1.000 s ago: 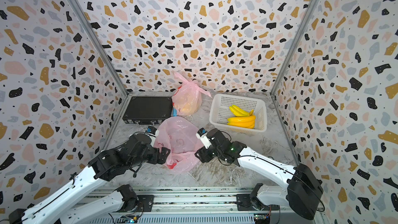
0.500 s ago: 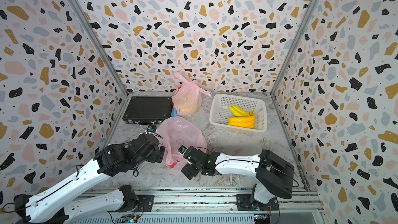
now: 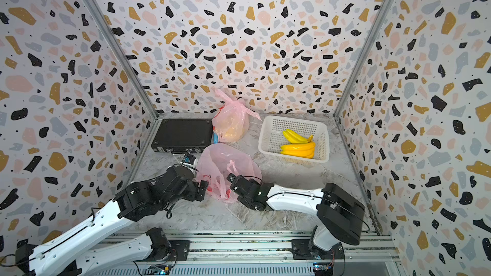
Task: Place the banana into a plastic bag & tie a knot
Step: Pick up the plastic bag at the center of the board.
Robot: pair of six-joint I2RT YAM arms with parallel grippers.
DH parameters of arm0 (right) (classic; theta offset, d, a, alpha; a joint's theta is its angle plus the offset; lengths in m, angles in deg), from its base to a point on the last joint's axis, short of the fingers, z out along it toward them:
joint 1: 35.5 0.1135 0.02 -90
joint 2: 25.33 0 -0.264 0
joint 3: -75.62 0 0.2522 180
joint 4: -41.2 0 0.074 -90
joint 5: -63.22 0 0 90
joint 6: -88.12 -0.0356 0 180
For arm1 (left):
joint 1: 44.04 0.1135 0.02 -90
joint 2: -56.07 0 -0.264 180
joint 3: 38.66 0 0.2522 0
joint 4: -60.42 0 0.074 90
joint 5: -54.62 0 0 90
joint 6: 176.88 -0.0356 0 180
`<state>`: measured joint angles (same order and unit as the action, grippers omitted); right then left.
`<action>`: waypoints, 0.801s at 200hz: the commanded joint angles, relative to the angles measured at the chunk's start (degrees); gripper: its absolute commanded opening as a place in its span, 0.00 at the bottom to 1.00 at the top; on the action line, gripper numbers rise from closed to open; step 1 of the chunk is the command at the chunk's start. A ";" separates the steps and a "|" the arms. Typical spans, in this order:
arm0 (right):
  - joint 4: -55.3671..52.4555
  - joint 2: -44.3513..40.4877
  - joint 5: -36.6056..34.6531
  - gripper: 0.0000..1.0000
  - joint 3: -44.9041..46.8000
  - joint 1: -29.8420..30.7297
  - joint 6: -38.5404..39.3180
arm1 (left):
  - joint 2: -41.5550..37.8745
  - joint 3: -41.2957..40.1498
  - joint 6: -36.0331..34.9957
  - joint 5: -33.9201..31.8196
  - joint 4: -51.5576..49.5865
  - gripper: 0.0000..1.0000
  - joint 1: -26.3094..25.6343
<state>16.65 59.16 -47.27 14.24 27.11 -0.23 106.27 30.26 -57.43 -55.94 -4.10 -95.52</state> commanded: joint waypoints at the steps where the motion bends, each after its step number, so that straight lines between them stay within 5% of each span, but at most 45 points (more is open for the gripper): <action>1: 6.90 -3.72 2.76 0.00 2.87 -2.44 18.77 | 1.59 -1.48 -2.07 4.75 6.24 0.99 0.14; 51: 4.18 -3.80 16.02 0.00 -1.31 -17.18 26.90 | 6.00 -3.20 -6.92 3.79 12.97 0.99 -3.61; 104: 2.55 -2.08 19.16 0.00 -4.69 -20.20 29.44 | 8.97 -5.55 -24.02 -1.30 24.91 1.00 -13.51; 160: 1.82 -4.00 23.91 0.00 -3.51 -21.31 27.53 | 10.63 -9.10 -42.12 0.79 36.04 1.00 -14.52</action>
<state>20.00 57.28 -27.12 11.12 6.45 27.92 117.85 22.39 -89.54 -55.56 24.27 -109.95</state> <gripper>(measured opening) 0.039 0.995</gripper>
